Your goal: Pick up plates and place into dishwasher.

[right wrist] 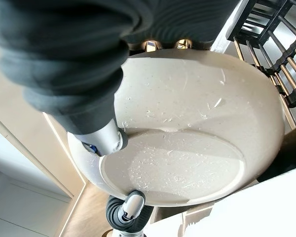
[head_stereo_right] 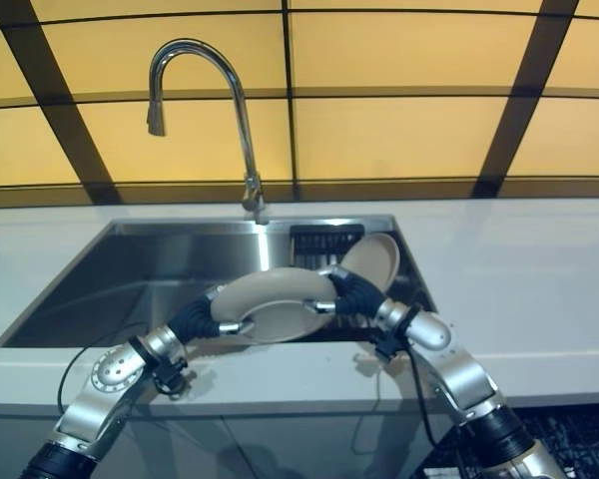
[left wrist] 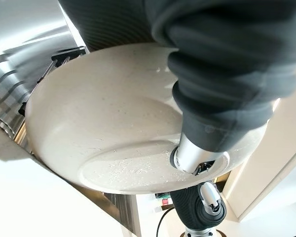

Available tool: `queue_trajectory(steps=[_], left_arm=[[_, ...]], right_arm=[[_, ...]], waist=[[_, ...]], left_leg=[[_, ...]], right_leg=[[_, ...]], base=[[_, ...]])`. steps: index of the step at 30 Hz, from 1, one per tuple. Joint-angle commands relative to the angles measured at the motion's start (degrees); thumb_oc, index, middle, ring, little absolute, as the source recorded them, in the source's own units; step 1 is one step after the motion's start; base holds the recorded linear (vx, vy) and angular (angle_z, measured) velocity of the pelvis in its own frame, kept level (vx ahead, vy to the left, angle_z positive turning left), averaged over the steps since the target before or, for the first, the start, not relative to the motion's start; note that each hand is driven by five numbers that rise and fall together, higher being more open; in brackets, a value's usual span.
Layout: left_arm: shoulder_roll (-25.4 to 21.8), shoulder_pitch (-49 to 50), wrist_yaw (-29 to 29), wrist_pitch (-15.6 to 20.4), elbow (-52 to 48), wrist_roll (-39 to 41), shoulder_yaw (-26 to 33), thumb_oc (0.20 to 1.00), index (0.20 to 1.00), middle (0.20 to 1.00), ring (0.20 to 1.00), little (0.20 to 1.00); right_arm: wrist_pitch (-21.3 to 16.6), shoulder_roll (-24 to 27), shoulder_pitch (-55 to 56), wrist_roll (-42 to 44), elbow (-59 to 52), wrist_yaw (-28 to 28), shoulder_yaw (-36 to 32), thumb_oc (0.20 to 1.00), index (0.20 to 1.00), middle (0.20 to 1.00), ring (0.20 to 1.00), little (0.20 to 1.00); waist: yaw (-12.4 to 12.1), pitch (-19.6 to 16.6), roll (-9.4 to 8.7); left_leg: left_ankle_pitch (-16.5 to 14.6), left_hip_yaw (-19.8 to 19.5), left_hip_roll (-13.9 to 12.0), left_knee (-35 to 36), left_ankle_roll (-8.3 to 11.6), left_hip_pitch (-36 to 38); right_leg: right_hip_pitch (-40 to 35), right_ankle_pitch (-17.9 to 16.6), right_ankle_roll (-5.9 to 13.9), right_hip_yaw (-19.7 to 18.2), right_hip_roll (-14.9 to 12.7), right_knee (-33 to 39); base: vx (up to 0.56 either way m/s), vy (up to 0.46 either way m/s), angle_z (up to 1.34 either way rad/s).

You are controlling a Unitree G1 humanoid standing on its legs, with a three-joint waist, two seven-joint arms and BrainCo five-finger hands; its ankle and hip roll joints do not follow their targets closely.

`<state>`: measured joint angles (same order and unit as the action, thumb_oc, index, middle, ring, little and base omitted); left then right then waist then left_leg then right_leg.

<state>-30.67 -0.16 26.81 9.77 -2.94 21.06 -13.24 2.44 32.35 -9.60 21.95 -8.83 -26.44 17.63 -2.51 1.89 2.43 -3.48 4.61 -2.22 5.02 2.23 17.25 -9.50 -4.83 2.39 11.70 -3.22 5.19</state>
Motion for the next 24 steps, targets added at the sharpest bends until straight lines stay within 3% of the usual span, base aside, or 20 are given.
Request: queue_trajectory(steps=[1, 15, 24], left_arm=[[4.6, -4.9, -5.0, 1.4, -0.1, 2.8, -1.3, 1.000, 1.000, 1.000, 1.000, 1.000], [7.2, -5.4, -9.4, 0.0, 0.5, 5.4, 2.6, 1.000, 1.000, 1.000, 1.000, 1.000], [7.3, -6.9, -10.9, -0.6, 1.8, 7.3, 3.7, 1.000, 1.000, 1.000, 1.000, 1.000]], right_arm=[[-2.7, -5.2, 0.6, 1.8, -2.6, 0.6, 4.4, 0.200, 0.200, 0.200, 0.200, 0.200], [-4.6, -5.6, -2.7, -1.6, -2.1, 12.0, -4.0, 0.200, 0.200, 0.200, 0.200, 0.200], [-5.6, -3.0, -6.0, -5.3, -1.8, 19.0, -8.0, 0.200, 0.200, 0.200, 0.200, 0.200]], waist=[[0.0, -0.5, -1.92], [0.6, -0.6, -1.88], [1.3, -0.6, -2.16]], left_leg=[[-0.7, 3.2, 1.5, 0.0, -1.30, -5.9], [-0.9, 4.6, 1.4, 0.0, -1.48, -5.8], [-1.2, 5.5, 1.3, 0.0, -1.50, -5.7]], right_leg=[[0.0, 6.3, 3.37, -1.0, -0.6, -0.2], [0.6, 6.1, 3.17, -1.4, -0.5, -0.2], [1.0, 6.0, 2.97, -2.1, -0.3, -0.2]], base=[[-0.04, -0.003, 0.00], [-0.06, -0.004, -0.01], [-0.05, 0.002, -0.05]])
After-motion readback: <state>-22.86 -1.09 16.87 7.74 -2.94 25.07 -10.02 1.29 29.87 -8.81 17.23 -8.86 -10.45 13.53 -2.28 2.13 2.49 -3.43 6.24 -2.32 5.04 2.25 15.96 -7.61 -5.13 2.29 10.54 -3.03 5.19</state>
